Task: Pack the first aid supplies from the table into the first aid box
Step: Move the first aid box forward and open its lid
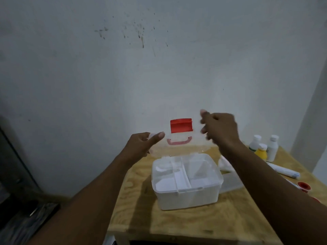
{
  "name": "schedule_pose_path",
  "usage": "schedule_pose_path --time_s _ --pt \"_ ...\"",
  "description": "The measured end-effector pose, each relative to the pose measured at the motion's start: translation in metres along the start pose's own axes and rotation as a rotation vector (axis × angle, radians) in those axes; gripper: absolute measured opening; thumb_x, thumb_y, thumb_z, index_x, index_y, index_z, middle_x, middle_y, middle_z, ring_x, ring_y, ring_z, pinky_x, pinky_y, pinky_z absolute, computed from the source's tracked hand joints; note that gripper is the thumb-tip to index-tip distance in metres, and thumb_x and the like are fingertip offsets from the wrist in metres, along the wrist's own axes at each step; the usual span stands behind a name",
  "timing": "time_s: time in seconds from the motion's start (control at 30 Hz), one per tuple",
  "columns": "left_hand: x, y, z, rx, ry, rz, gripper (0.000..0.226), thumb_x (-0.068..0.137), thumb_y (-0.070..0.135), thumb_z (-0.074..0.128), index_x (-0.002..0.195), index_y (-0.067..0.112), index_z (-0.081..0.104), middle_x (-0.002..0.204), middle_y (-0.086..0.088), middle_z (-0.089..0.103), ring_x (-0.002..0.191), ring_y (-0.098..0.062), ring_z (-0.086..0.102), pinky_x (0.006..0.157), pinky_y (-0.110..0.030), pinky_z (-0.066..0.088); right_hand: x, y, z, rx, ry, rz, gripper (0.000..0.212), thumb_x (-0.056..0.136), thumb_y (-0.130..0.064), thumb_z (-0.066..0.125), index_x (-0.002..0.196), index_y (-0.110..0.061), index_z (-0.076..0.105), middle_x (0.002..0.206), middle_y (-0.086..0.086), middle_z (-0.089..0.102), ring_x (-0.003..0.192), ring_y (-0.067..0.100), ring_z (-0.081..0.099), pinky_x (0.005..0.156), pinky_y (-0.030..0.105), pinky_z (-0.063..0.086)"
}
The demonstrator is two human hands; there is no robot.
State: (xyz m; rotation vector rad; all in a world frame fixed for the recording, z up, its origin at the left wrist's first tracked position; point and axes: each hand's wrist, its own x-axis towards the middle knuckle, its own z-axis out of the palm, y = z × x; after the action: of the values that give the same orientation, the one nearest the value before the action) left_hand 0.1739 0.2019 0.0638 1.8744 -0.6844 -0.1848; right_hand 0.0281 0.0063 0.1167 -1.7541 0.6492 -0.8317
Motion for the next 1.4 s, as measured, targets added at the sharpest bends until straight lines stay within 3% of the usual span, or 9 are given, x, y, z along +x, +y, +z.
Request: schedule_pose_path --time_s 0.07,0.27,0.4,0.77,0.9,0.97,1.13,1.3,1.4 --pt "0.008 0.001 -0.001 -0.007 0.015 -0.053 0.084 0.057 0.088 0.059 0.097 0.016 0.076 0.094 0.000 0.078 0.077 -0.022 0.074 0.075 -0.038 0.059 0.019 0.018 -0.005 -0.175 0.186 -0.132 0.042 0.089 -0.054 0.053 0.077 -0.015 0.064 0.078 0.000 0.069 0.077 0.021 0.064 0.073 0.035 0.048" --pt "0.036 -0.008 0.006 -0.005 0.028 -0.160 0.086 0.066 0.093 0.046 0.104 0.021 0.074 0.100 0.002 0.078 0.087 -0.029 0.075 0.084 -0.044 0.057 0.052 0.073 0.008 -0.045 -0.155 0.031 0.060 0.085 -0.073 0.043 0.103 -0.019 0.063 0.100 0.002 0.068 0.092 0.020 0.065 0.079 0.041 0.055" --pt "0.051 -0.017 0.015 -0.027 0.093 -0.192 0.078 0.076 0.085 0.041 0.103 0.020 0.074 0.097 0.001 0.078 0.080 -0.026 0.074 0.079 -0.039 0.056 0.067 0.082 0.018 0.022 -0.107 0.034 0.062 0.091 -0.069 0.037 0.104 -0.016 0.064 0.099 0.004 0.069 0.090 0.021 0.066 0.080 0.041 0.054" --pt "0.077 -0.045 0.024 -0.202 0.122 -0.291 0.061 0.088 0.067 0.055 0.107 0.011 0.070 0.093 -0.012 0.078 0.072 -0.031 0.075 0.071 -0.036 0.059 0.093 0.101 0.030 0.080 -0.174 0.161 0.033 0.097 -0.037 0.054 0.109 -0.006 0.059 0.093 0.013 0.067 0.077 0.025 0.064 0.066 0.038 0.052" --pt "0.075 -0.068 0.031 -0.255 0.143 -0.372 0.047 0.091 0.050 0.066 0.117 0.011 0.068 0.100 -0.014 0.076 0.088 -0.038 0.075 0.084 -0.052 0.061 0.098 0.116 0.035 0.034 -0.225 0.309 0.008 0.097 -0.012 0.052 0.096 -0.007 0.058 0.093 0.020 0.062 0.077 0.032 0.060 0.063 0.038 0.050" --pt "0.072 -0.079 0.037 -0.242 0.137 -0.415 0.044 0.091 0.047 0.067 0.115 0.010 0.069 0.101 -0.013 0.075 0.092 -0.035 0.074 0.086 -0.053 0.060 0.099 0.124 0.038 -0.001 -0.252 0.360 0.011 0.095 -0.006 0.052 0.095 0.001 0.062 0.091 0.020 0.058 0.078 0.032 0.058 0.064 0.040 0.052" --pt "0.062 -0.090 0.050 -0.140 0.114 -0.451 0.038 0.095 0.040 0.064 0.114 0.008 0.069 0.108 -0.006 0.068 0.094 -0.023 0.064 0.080 -0.033 0.051 0.094 0.140 0.040 -0.176 -0.340 0.405 0.036 0.088 -0.006 0.056 0.121 0.009 0.059 0.098 0.016 0.058 0.084 0.028 0.056 0.073 0.040 0.053" --pt "0.053 -0.087 0.048 -0.118 0.112 -0.452 0.051 0.097 0.047 0.058 0.132 0.010 0.061 0.126 -0.009 0.063 0.112 -0.028 0.061 0.093 -0.037 0.050 0.084 0.139 0.036 -0.240 -0.313 0.326 0.038 0.086 -0.018 0.062 0.109 0.012 0.063 0.089 0.022 0.062 0.080 0.031 0.062 0.076 0.043 0.054" --pt "0.041 -0.082 0.042 -0.097 0.096 -0.466 0.060 0.094 0.054 0.058 0.137 0.013 0.055 0.130 -0.012 0.060 0.109 -0.029 0.063 0.081 -0.035 0.054 0.069 0.132 0.026 -0.278 -0.285 0.253 0.033 0.082 -0.024 0.065 0.080 0.009 0.063 0.073 0.016 0.055 0.068 0.028 0.057 0.065 0.038 0.048"
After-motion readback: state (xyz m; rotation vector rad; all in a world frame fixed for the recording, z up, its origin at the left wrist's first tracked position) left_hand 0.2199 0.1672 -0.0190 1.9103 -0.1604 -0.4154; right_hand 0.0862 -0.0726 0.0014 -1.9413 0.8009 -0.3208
